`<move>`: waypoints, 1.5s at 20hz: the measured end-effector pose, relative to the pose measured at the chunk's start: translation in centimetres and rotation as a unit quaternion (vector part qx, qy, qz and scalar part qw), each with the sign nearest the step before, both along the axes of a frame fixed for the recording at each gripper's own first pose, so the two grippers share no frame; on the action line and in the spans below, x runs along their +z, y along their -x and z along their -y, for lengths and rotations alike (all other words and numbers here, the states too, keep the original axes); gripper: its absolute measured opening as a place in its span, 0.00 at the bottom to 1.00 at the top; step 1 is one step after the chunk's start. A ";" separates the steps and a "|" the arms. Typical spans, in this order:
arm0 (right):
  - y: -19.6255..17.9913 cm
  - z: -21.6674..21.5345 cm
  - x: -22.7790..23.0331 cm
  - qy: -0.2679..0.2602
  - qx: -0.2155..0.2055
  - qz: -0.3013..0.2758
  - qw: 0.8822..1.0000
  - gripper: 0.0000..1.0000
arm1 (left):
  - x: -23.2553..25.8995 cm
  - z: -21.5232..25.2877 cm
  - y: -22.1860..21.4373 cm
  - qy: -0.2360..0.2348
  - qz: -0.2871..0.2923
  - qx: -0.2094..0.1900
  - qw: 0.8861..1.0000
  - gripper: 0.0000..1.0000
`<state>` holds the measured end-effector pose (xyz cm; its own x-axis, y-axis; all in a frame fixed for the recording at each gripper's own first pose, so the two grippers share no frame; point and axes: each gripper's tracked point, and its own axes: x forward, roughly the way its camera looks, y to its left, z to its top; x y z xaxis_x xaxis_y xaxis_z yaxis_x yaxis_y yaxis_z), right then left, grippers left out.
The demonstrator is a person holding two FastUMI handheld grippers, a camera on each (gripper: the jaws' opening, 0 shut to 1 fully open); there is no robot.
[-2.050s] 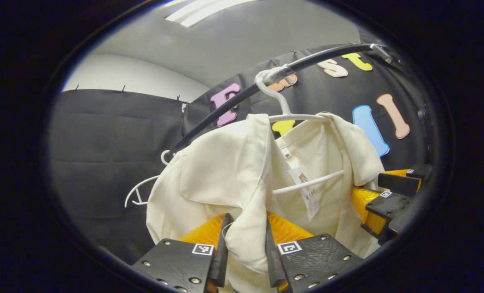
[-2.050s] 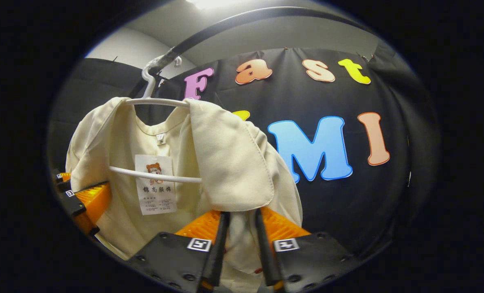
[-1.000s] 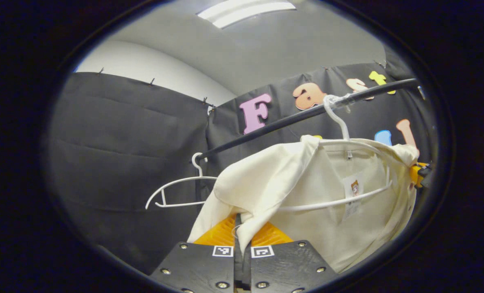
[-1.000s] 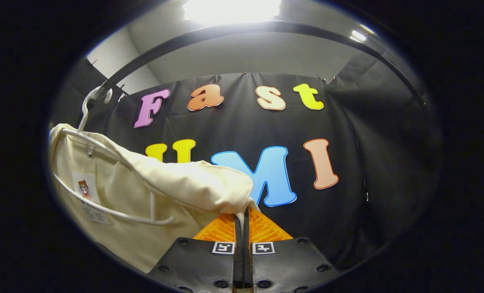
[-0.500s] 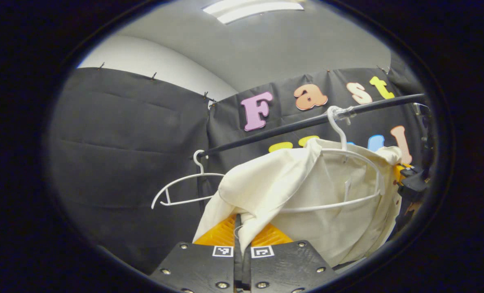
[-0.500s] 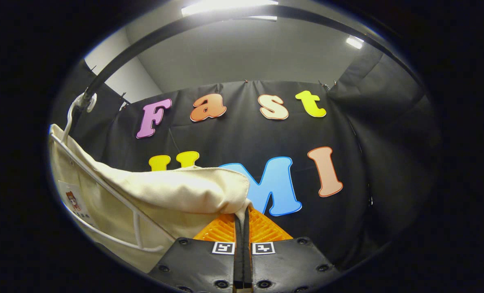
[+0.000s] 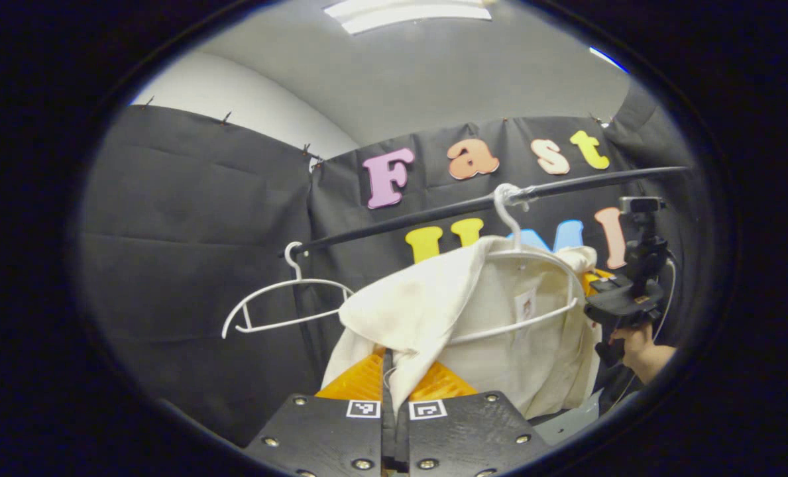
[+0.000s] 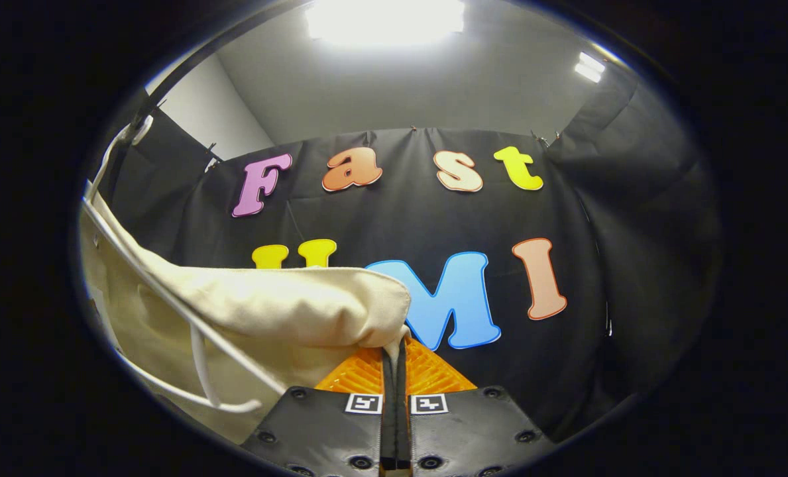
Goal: Grasp the clothes on the hanger with both hands and then place them into the laundry hamper below.
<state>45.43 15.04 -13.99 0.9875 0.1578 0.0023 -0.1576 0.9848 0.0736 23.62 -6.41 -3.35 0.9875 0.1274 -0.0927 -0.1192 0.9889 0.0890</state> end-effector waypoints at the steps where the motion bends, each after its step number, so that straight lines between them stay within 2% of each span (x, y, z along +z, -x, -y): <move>1: 0.2 -0.1 0.2 -0.002 0.001 0.002 1.000 0.01 | 1.8 -0.6 0.8 -0.021 0.020 0.003 1.000 0.01; 4: 0.5 0.1 0.9 -0.004 -0.001 0.013 1.000 0.01 | 2.8 -2.6 0.3 -0.061 0.030 0.028 0.997 0.01; 7: 0.7 0.0 0.9 -0.004 0.005 0.013 1.000 0.01 | 2.4 -4.5 -1.1 -0.062 0.034 0.054 0.996 0.01; 10: 0.8 -0.6 1.0 -0.002 0.028 0.010 1.000 0.01 | 2.9 -5.9 -2.2 -0.074 0.041 0.063 0.994 0.01; 14: 0.7 -0.9 0.9 -0.010 0.049 0.004 0.999 0.01 | 2.5 -7.5 -4.3 -0.043 0.045 0.067 0.996 0.02; 19: 0.8 -1.8 -0.8 0.002 0.069 -0.010 0.998 0.01 | 1.0 -9.1 -6.8 -0.036 0.031 0.065 0.997 0.01; 21: 1.2 -2.5 -2.4 0.006 0.081 -0.025 0.996 0.00 | -0.9 -10.4 -7.2 -0.022 0.014 0.072 0.997 0.01; 23: 1.8 -2.5 -3.3 0.013 0.084 -0.028 0.996 0.01 | -3.2 -11.2 -7.4 0.018 -0.001 0.076 0.997 0.01; 27: 3.1 -2.5 -4.9 0.022 0.083 -0.023 0.996 0.01 | -7.2 -11.5 -6.6 0.007 -0.020 0.076 0.997 0.01; 30: 4.1 -2.7 -7.1 0.030 0.089 -0.047 0.994 0.01 | -9.3 -11.6 -5.9 0.016 -0.035 0.074 0.997 0.01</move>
